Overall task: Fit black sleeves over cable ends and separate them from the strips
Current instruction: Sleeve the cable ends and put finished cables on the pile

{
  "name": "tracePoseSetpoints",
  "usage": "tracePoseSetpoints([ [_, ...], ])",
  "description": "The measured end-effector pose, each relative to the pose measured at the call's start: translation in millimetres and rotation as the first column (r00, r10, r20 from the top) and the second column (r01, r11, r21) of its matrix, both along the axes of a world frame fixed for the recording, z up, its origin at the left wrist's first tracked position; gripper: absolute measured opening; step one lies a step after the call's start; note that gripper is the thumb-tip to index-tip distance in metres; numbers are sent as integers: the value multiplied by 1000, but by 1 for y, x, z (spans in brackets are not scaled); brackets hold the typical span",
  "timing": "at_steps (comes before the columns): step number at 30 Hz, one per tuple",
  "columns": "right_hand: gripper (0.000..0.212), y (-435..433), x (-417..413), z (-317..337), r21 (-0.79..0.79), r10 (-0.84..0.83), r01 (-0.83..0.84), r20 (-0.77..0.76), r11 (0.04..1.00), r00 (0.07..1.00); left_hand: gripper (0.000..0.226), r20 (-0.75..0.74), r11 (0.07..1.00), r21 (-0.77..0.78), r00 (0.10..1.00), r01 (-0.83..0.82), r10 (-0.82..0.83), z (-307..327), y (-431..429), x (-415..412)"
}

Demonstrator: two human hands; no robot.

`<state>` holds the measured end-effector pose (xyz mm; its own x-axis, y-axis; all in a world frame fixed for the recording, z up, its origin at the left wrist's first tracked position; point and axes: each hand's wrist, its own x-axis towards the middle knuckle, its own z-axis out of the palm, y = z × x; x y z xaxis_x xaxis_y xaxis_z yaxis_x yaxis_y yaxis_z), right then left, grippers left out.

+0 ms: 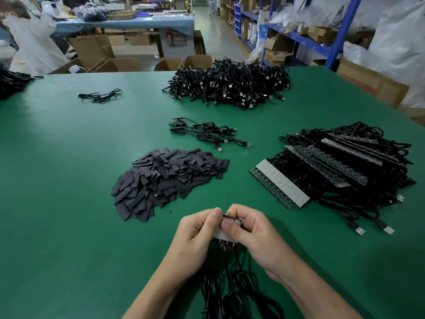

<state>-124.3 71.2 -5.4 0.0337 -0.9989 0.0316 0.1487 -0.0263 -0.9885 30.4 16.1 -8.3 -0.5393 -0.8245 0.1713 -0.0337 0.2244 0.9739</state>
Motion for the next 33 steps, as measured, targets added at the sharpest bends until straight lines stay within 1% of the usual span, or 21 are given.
tracePoseSetpoints([
  [3,22,1,-1,2,3,24,-24,7,1000,1000,59,-20,999,33,999,25,-25,-1,1,-1],
  [6,28,1,-2,0,13,21,-21,16,1000,1000,59,-39,998,51,998,41,-39,-2,1,-1],
  [10,25,0,0,-2,17,24,-24,37,1000,999,53,-42,998,47,998,52,-50,-3,2,-1],
  [12,24,0,-1,-2,17,34,-35,58,999,998,59,-47,997,58,998,52,-49,0,4,-1],
  [14,20,1,-1,0,13,46,-47,78,999,996,58,-67,996,73,997,46,-41,1,5,-1],
  [18,19,1,-4,5,36,69,-72,75,997,995,62,-63,997,47,996,60,-57,4,5,-4],
  [20,23,0,-8,6,52,27,-26,-7,998,1000,52,-67,1000,11,998,-8,9,8,3,-5],
  [21,26,-1,-10,5,44,-5,9,-83,999,997,50,-67,999,-11,996,-52,51,9,1,-4],
  [22,27,-1,-12,5,21,-40,45,-195,999,980,51,-67,995,-40,993,-95,93,9,0,-3],
  [23,26,0,-13,4,-15,-82,82,-337,997,938,52,-72,988,-72,989,-136,131,7,-2,-1],
  [24,24,0,-14,4,-64,-139,124,-486,990,863,53,-80,980,-104,983,-172,164,6,-3,1],
  [25,21,2,-13,2,-129,-209,165,-608,978,766,54,-86,969,-139,978,-202,192,4,-3,3],
  [26,22,3,-12,2,-200,-275,188,-685,961,674,53,-88,957,-180,973,-228,215,3,-3,5],
  [27,25,3,-11,2,-265,-324,190,-715,945,620,52,-90,941,-226,968,-250,236,3,-3,5],
  [28,29,3,-8,2,-315,-352,171,-708,933,613,52,-101,925,-271,963,-267,249,3,-3,5],
  [29,31,3,-6,1,-340,-346,139,-688,930,638,51,-119,908,-310,959,-281,257,4,-2,4],
  [30,33,3,-3,-1,-332,-303,98,-651,938,696,51,-134,894,-338,956,-293,263,4,-2,3],
  [31,34,3,0,-2,-286,-225,61,-591,956,775,52,-142,885,-357,954,-299,265,4,-2,2],
  [33,36,5,7,1,-146,-45,-12,-385,989,922,51,-139,881,-365,953,-301,268,3,-3,1],
])
